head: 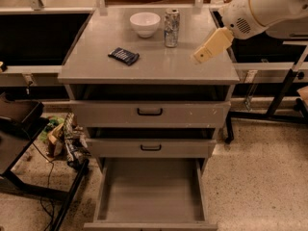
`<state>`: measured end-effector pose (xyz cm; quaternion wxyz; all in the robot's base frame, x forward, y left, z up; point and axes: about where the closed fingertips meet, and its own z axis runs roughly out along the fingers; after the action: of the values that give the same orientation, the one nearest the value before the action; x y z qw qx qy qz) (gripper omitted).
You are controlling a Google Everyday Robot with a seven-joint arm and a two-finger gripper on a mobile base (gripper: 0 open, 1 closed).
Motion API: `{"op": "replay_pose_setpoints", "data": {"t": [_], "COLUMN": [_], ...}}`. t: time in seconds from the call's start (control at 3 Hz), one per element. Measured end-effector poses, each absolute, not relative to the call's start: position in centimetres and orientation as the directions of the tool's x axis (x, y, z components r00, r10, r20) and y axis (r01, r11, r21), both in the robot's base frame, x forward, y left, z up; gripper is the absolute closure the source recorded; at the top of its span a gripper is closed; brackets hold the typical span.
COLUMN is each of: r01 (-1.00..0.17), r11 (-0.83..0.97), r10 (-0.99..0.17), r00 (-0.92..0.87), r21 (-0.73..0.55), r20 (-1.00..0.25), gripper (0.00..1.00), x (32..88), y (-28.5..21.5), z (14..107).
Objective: Place rxbar blueberry into bottom drawer
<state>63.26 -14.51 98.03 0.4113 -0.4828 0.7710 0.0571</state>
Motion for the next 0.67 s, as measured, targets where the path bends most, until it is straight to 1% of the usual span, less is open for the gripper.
{"op": "replay_pose_setpoints", "data": {"t": [0.33, 0.67], "r01": [-0.816, -0.861], "r11": [0.498, 0.454], "r10": [-0.687, -0.629], "r00": [-0.164, -0.127], "r21": [-0.294, -0.23], "r20": [-0.708, -0.767], "gripper": [0.0, 0.0], "x": [64.5, 67.2], "y": [-12.3, -6.6], "z": [97.0, 93.9]}}
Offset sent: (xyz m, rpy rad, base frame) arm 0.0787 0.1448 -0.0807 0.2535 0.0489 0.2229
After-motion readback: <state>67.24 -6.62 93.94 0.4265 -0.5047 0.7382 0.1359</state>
